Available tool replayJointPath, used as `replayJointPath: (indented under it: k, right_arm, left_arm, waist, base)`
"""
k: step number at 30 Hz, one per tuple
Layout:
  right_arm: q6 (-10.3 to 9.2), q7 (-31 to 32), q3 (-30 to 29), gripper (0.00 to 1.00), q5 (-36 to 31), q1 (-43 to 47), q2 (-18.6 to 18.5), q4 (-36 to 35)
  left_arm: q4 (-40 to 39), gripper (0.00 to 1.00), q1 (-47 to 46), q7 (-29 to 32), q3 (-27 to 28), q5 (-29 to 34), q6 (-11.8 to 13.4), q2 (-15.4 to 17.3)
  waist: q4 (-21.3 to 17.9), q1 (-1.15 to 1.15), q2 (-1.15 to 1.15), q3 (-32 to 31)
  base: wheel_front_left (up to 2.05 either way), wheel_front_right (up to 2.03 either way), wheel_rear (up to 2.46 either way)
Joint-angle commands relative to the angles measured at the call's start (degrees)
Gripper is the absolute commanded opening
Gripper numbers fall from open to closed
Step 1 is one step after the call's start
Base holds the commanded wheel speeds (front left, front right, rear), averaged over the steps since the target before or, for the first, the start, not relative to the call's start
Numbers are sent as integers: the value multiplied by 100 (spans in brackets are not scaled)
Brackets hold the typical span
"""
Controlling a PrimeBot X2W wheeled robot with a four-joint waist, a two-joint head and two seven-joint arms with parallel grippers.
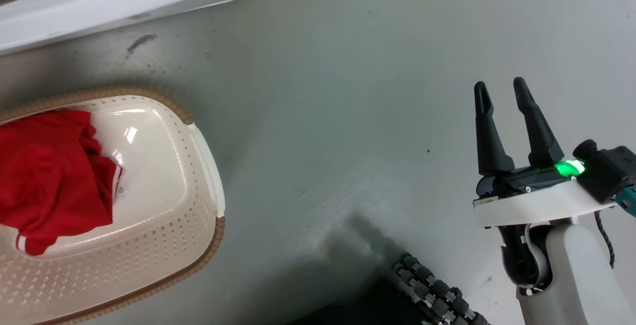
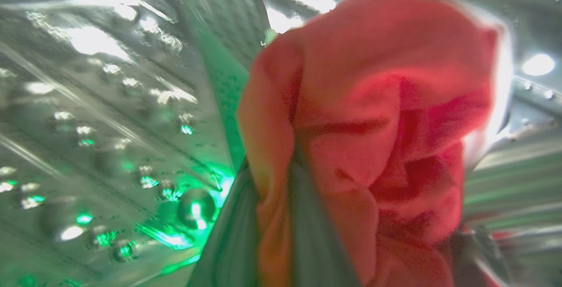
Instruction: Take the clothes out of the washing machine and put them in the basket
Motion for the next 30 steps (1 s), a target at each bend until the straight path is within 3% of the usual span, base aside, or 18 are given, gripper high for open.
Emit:
replayJointPath:
  k: [1,12,21,26,30]
  right_arm:
    - [-4,-15,-52,100,-85,-110,5,2]
    - [-5,-14,-424,100,-391,-9,2,217]
    - [-5,-14,-714,100,-816,207,1,338]
    - [-4,-15,-754,100,-995,409,0,416]
    - [-4,-14,-782,100,-1097,555,1,478]
  left_arm:
    - [34,0,102,-280,4,-39,16,13]
    - [-63,0,1074,-2686,-418,-513,9,-5]
    - [6,0,2095,-4405,-787,-782,9,-275]
    - [-62,0,2744,-4840,-709,-990,8,-453]
    - [-501,0,3250,-4892,-408,-762,85,-498]
  waist:
    - [100,-1,0,-111]
    - [578,-1,0,-1029]
    - [1070,-1,0,-1978]
    - [1255,-1,0,-2563]
    - [1370,-1,0,-2963]
  base:
    - [0,0,0]
    - [0,0,0]
    - [0,0,0]
    - [0,0,0]
    - [0,0,0]
